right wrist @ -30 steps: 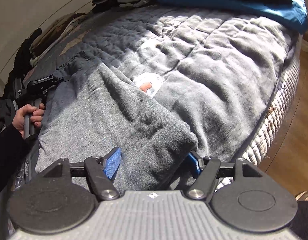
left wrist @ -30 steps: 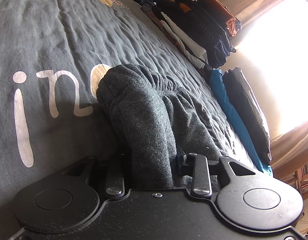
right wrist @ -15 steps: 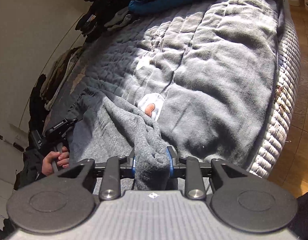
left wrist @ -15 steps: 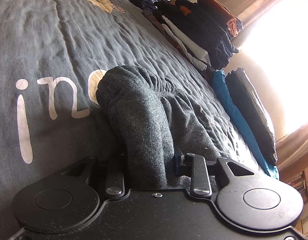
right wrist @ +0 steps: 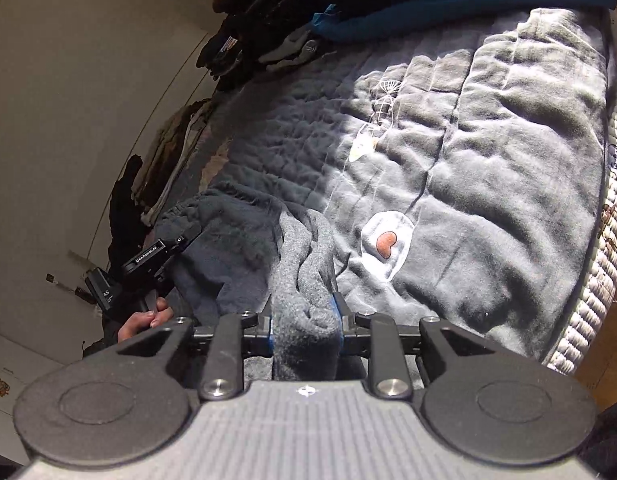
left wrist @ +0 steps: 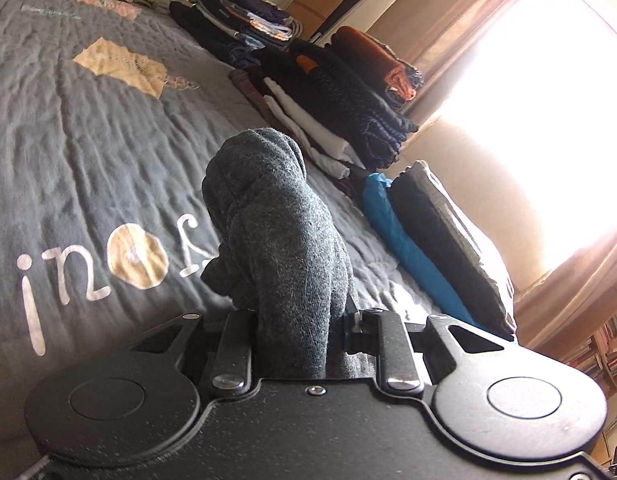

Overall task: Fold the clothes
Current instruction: 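Close the right gripper on the folded sweatpants while the left gripper holds the waistband, then lift the folded grey sweatpants with both grippers and carry them toward the blue garment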

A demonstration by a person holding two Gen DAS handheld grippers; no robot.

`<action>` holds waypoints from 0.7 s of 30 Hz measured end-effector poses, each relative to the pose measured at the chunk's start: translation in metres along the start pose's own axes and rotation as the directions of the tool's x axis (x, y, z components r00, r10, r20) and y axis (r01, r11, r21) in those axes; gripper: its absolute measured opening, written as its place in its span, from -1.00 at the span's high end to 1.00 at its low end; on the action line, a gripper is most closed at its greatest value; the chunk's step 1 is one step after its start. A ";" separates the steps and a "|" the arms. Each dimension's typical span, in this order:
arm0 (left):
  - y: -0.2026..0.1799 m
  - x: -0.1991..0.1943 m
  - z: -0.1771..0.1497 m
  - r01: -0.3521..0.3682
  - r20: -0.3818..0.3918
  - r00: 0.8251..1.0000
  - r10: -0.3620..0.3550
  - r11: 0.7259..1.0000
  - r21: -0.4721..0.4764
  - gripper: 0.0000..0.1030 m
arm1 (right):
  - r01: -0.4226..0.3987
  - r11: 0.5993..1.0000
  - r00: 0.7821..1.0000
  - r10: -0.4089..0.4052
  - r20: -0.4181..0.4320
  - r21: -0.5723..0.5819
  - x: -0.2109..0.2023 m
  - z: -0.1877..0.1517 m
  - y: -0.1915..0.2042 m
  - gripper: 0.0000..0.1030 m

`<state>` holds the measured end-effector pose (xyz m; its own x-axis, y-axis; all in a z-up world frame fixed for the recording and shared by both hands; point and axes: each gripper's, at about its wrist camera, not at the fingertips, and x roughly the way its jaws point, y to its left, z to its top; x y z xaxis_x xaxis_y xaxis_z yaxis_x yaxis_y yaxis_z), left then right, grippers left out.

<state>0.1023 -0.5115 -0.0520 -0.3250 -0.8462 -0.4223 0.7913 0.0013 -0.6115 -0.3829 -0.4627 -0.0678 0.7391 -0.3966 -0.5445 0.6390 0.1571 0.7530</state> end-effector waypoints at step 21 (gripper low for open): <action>-0.220 0.114 0.065 0.203 0.056 0.973 -0.223 0.949 0.241 0.56 | -0.033 0.998 0.983 0.041 0.181 -0.049 -0.119 0.131 -0.036 0.53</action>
<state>-0.0750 -0.6423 0.0775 -0.4635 -0.8537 -0.2374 0.8097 -0.2993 -0.5048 -0.5221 -0.5393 0.0181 0.7139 -0.5473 -0.4369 0.6240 0.2139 0.7516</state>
